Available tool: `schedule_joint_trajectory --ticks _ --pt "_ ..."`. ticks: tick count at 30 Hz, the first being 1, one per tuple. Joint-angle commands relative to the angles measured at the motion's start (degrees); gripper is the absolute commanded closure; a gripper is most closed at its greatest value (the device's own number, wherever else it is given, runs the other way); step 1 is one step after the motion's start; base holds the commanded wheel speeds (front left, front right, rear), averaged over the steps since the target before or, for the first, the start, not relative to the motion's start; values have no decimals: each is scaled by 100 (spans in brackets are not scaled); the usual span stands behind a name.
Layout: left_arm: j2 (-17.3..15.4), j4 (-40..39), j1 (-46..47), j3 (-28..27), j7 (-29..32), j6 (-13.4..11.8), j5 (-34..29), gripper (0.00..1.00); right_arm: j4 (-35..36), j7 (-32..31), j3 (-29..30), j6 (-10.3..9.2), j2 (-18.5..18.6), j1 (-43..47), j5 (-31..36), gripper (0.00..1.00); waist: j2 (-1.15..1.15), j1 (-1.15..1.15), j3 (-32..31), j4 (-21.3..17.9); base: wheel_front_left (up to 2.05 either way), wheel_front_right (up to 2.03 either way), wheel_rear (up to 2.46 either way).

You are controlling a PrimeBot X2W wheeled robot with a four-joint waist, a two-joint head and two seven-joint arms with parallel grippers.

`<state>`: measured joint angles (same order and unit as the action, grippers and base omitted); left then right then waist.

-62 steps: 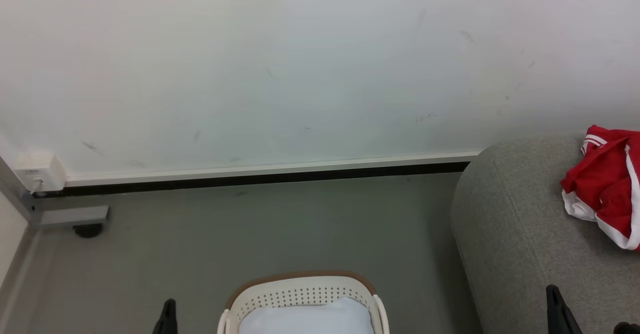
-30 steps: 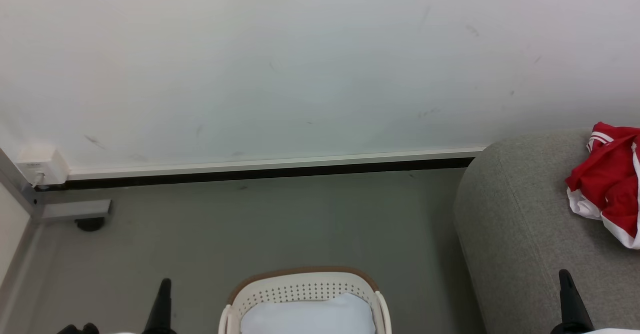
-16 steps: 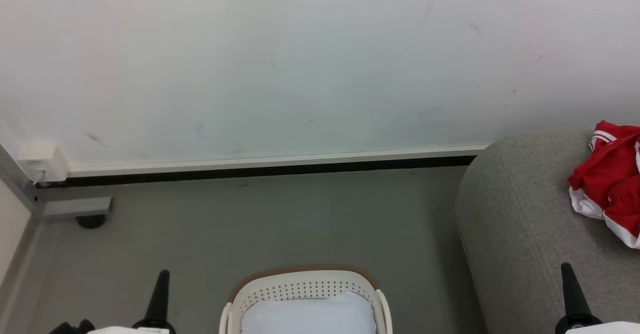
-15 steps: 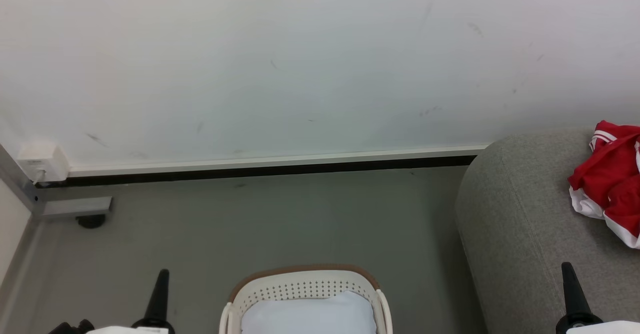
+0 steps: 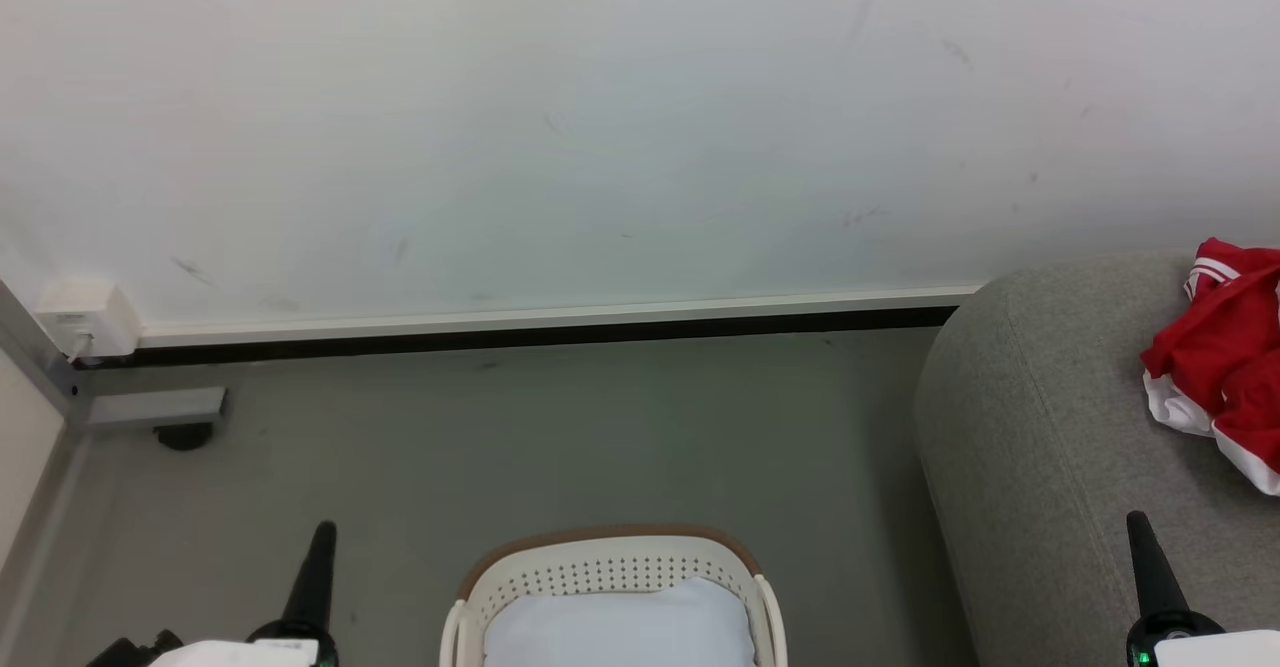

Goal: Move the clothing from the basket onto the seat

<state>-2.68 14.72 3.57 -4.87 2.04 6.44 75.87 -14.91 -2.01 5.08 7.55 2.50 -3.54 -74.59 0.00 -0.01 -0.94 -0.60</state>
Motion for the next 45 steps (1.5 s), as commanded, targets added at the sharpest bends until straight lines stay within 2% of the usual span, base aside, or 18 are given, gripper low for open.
schedule_joint_trajectory --ticks 1,36,45 --pt "-33 -42 97 -31 47 26 125 100 51 -43 26 -8 52 -132 -143 100 0 1 4 3 0 0 0" --pt "-35 -73 286 -174 445 115 1569 100 104 -452 153 -12 58 -289 -1702 100 0 1 102 55 0 0 0" --pt "-35 -73 296 -182 473 120 1687 100 104 -473 160 -12 57 -305 -1786 100 0 1 112 60 0 0 0"
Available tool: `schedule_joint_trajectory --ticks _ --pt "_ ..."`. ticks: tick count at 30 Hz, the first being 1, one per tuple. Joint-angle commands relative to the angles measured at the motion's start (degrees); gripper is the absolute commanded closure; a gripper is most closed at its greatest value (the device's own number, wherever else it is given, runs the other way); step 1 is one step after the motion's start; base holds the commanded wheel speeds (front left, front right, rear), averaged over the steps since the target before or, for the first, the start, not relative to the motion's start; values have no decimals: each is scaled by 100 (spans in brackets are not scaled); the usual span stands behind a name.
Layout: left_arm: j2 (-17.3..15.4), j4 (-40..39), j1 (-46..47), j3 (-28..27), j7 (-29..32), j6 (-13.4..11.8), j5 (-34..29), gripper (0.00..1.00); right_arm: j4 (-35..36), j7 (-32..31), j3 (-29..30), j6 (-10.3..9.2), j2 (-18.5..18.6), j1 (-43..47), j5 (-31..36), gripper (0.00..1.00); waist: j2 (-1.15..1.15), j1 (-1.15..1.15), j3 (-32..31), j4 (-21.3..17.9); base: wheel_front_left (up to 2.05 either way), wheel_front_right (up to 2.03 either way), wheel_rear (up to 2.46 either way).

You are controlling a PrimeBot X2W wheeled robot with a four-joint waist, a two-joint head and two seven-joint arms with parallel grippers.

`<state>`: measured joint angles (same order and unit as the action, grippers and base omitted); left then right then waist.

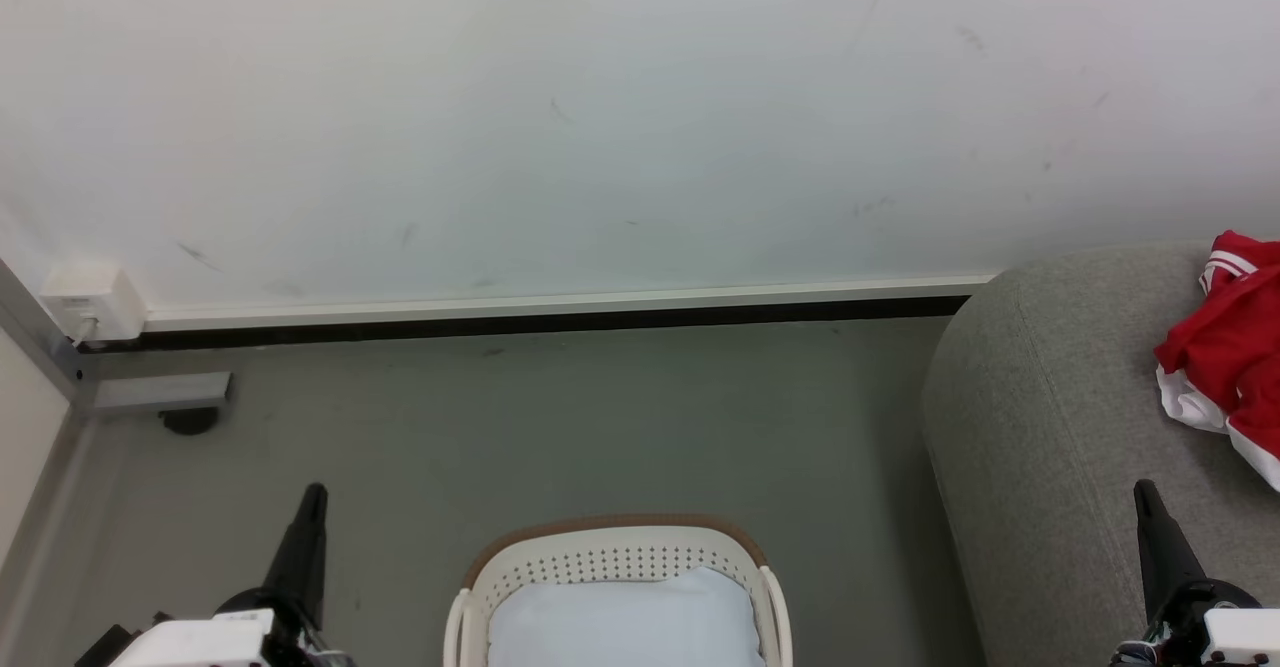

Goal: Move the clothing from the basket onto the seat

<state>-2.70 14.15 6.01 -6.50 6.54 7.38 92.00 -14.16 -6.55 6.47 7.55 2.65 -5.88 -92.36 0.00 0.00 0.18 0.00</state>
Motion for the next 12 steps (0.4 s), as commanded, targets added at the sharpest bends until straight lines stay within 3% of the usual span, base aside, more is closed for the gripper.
schedule_joint_trajectory --ticks 1,12 --pt "-33 -16 52 -19 22 26 74 100 28 -18 21 -12 42 -71 -10 100 0 0 0 0 0 0 0" --pt "-33 -16 52 -19 22 26 75 100 29 -18 21 -12 41 -71 -10 100 0 0 0 0 0 0 0"
